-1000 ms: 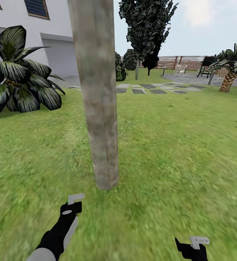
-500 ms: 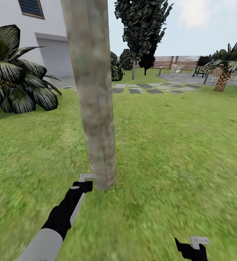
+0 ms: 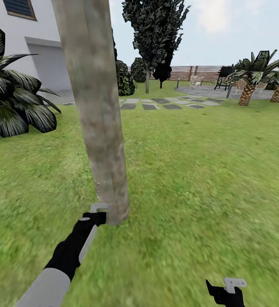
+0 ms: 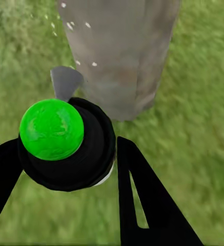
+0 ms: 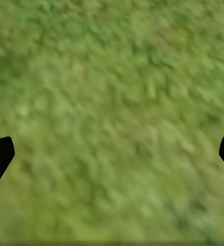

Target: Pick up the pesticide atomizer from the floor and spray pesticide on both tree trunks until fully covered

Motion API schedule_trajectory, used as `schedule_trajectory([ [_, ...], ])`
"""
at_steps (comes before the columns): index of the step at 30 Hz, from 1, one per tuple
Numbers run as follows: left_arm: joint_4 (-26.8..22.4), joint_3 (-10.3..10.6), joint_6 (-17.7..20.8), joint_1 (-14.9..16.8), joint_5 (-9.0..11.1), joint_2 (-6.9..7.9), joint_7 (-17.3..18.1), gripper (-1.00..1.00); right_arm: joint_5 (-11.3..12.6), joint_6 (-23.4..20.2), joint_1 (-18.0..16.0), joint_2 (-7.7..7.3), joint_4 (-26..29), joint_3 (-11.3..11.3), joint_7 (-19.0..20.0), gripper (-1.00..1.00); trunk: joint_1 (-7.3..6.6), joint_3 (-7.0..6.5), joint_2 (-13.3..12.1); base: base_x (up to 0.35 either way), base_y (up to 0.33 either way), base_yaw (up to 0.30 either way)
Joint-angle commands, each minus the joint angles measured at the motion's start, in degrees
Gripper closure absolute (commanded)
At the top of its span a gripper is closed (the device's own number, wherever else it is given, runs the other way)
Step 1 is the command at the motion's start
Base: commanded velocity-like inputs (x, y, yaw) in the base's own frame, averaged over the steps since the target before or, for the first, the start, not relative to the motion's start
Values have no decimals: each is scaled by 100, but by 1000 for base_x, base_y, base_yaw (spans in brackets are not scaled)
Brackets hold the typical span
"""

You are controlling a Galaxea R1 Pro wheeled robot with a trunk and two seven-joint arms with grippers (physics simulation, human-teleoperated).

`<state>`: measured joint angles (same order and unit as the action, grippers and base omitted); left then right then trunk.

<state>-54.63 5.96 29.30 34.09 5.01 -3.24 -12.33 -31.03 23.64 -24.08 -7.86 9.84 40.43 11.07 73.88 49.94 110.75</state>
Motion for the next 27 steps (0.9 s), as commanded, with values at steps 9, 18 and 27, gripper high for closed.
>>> schedule_trajectory([
  [9,-353,293,381,-1,114,224,531,100,-4,0,0,2,0,0,0,-100,0,0,0,0,0,-83],
  [18,-557,315,532,-70,114,252,556,100,-6,0,0,2,0,0,0,-100,0,0,0,111,0,-154],
  [27,-484,280,510,-74,122,224,576,100,-9,0,0,0,-2,0,0,-100,0,0,0,96,0,-1],
])
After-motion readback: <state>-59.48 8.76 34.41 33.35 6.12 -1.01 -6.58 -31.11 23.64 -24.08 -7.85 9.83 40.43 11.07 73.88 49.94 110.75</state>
